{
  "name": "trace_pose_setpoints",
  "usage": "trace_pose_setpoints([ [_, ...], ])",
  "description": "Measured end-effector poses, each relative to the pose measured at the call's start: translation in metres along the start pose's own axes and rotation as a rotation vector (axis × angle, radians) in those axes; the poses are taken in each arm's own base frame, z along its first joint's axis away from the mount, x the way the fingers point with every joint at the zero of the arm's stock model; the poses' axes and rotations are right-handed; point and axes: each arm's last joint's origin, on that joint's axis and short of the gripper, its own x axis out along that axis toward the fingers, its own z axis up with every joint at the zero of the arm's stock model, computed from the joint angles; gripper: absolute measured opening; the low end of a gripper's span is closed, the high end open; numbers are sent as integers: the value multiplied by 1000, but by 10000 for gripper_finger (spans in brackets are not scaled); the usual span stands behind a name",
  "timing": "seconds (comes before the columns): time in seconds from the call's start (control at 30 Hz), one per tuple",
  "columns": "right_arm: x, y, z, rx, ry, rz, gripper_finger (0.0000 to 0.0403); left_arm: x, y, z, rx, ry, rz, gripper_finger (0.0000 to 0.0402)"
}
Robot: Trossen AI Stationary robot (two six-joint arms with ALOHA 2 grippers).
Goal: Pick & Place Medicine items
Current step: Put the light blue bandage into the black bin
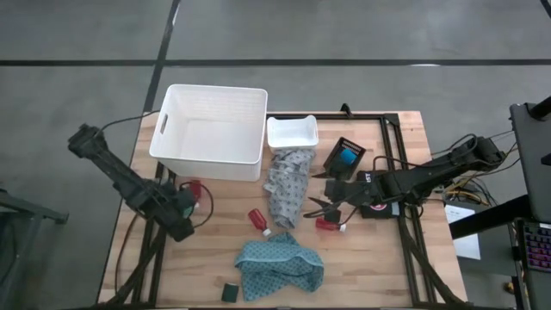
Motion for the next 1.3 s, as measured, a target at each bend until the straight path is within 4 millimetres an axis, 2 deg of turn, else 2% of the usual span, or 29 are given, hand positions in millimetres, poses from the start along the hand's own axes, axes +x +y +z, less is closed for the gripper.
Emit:
trace_pose_setpoints([
  [0.13,0,0,0,0,0,0,320,2,7,6,-45,56,30,288],
  [0.33,0,0,0,0,0,0,320,11,14,16,-15,125,41,287],
  [0.77,0,0,0,0,0,0,320,44,3,34,86,338,182,255],
  [1.3,0,0,0,0,0,0,320,47,4,36,-3,249,277,231],
])
